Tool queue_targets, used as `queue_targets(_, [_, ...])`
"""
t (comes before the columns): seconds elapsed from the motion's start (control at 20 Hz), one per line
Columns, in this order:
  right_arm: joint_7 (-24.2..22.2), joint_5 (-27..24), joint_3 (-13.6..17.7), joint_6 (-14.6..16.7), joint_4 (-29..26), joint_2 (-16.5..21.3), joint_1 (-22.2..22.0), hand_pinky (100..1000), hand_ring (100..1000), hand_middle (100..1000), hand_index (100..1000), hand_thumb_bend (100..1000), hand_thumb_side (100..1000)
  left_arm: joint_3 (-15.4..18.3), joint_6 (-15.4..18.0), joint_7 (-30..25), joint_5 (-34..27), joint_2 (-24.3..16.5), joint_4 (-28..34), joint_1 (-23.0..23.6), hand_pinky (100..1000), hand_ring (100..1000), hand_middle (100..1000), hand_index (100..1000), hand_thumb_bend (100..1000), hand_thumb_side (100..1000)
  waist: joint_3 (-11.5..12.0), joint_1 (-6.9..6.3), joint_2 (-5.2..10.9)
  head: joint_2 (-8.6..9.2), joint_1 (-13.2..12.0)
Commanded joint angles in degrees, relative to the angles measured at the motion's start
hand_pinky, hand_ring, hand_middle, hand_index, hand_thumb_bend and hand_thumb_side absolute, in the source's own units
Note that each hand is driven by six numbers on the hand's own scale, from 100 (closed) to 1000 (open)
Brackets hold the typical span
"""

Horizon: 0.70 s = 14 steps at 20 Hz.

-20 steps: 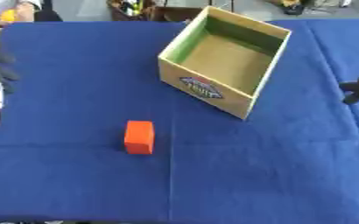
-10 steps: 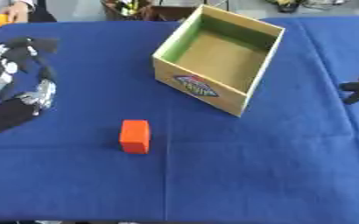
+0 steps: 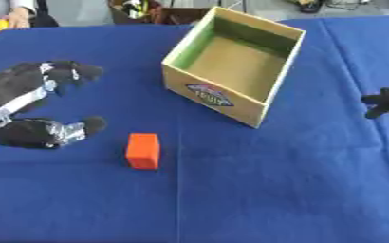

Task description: Pick up objects on the table and place them in the box.

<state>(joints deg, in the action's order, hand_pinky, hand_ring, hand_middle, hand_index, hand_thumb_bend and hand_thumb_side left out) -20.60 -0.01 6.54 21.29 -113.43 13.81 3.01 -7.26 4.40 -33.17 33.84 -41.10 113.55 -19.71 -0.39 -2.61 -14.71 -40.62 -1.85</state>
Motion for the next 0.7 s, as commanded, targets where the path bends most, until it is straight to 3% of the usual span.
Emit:
queue_targets(0.05, [-0.38,0.39,-0.21,-0.06,-1.17,0.25,0.39,938,821,579,856,100,985,-1.09,-0.34,-2.92,0.22,-2.88,1.04,-1.53,639,799,875,1000,757,964,-0.11,0.01,0.66,0.99,0.11])
queue_targets(0.7, [-1.06,1.13,-0.58,-0.7,-1.17,-0.04,0.26,942,823,577,853,100,998,-7.35,-2.64,-11.81,2.4,-4.91,1.04,-5.07,614,762,842,1000,736,897,-0.12,-0.34,0.45,1.14,0.35])
